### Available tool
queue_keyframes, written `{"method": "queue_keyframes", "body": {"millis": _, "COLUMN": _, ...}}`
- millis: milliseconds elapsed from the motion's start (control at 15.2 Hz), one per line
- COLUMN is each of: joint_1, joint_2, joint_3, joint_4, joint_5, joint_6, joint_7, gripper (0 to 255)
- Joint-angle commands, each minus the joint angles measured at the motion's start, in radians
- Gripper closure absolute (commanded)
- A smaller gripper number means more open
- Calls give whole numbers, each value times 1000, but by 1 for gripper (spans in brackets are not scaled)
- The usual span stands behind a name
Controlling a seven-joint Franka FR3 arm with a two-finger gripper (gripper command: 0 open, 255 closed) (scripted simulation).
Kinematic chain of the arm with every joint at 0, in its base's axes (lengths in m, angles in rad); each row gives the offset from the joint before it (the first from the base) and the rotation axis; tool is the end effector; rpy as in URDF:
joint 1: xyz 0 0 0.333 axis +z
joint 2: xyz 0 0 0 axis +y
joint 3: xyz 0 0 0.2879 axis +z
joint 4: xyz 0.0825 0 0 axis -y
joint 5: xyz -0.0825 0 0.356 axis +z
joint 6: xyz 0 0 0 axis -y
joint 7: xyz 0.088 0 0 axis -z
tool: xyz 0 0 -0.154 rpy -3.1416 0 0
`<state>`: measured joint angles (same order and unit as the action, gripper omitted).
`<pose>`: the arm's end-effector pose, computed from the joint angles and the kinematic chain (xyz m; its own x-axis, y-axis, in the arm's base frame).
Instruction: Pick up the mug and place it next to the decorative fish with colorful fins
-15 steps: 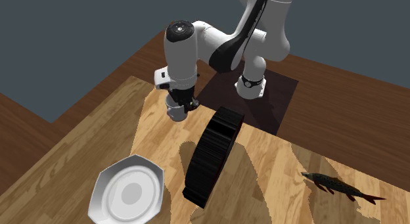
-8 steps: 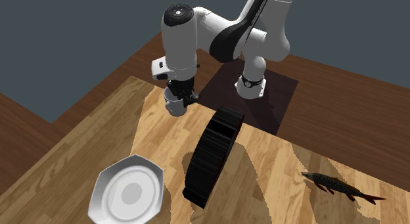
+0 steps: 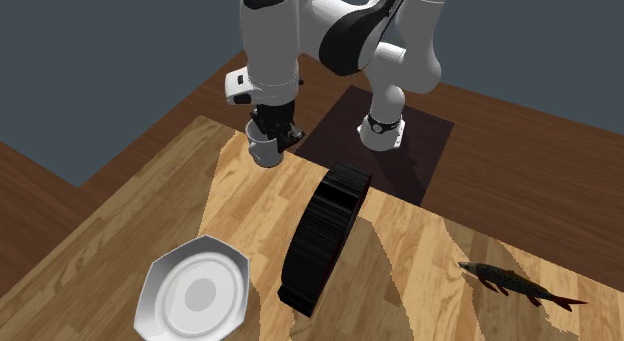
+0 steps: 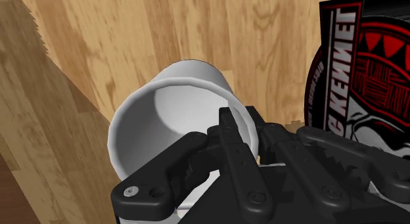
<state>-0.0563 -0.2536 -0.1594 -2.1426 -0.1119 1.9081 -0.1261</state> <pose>0.4492 -0.1139 0.4457 0.9988 -0.0485 0.0071 -0.0488 -0.9965 0.0677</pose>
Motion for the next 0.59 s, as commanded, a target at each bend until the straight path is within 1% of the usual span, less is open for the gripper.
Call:
{"method": "queue_keyframes", "body": {"millis": 0, "joint_1": 1, "joint_2": 0, "joint_3": 1, "joint_4": 23, "joint_5": 1, "joint_6": -23, "joint_7": -1, "gripper": 255}}
{"method": "queue_keyframes", "body": {"millis": 528, "joint_1": 80, "joint_2": -49, "joint_3": 130, "joint_4": -24, "joint_5": 32, "joint_6": -40, "joint_7": 194, "gripper": 255}}
